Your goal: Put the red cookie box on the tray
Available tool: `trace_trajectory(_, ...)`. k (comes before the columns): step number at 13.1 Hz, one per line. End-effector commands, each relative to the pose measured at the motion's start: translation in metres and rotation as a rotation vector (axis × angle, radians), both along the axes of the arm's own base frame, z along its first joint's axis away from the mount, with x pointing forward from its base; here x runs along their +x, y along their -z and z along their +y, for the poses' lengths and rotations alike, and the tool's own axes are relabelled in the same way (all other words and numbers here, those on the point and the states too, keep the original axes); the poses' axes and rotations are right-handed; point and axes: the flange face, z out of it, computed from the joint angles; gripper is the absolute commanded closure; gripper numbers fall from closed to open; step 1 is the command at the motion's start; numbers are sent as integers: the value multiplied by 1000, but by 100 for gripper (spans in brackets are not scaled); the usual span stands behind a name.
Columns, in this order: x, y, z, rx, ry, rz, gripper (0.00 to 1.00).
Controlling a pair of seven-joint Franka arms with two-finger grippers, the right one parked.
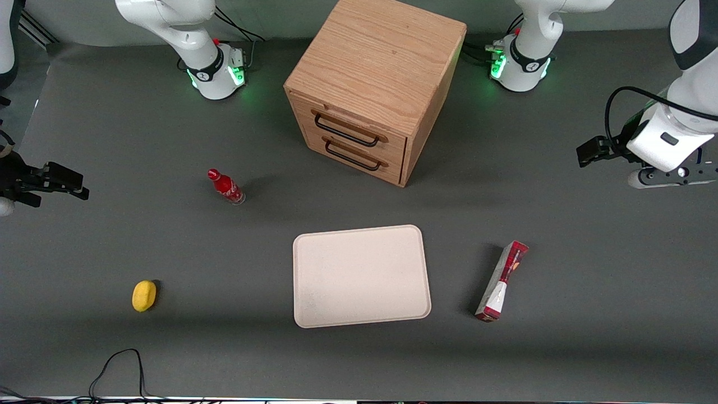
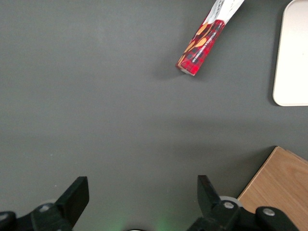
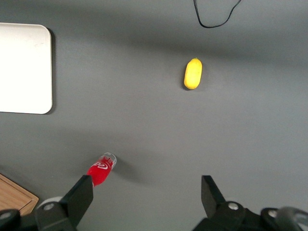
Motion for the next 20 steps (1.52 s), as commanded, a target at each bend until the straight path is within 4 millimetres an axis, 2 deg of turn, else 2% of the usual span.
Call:
trace_trajectory(1,34,-13,-53,-4,109,8,0)
trace_trajectory(4,84,2,-101,-51,348,42,0)
trace_trajectory(6,98,10,-116,-70,389,28,0)
trace_trajectory(8,102,16,-120,-75,423,23,0)
trace_trajectory(10,105,27,-114,-88,522,42,0)
trace_trajectory(12,111,48,-111,-90,536,45,0)
trace_trajectory(16,119,125,-110,-88,555,-7,0)
trace_trajectory(19,141,198,-95,-96,607,-68,0)
trace_trajectory(20,147,219,-96,-99,612,-79,0)
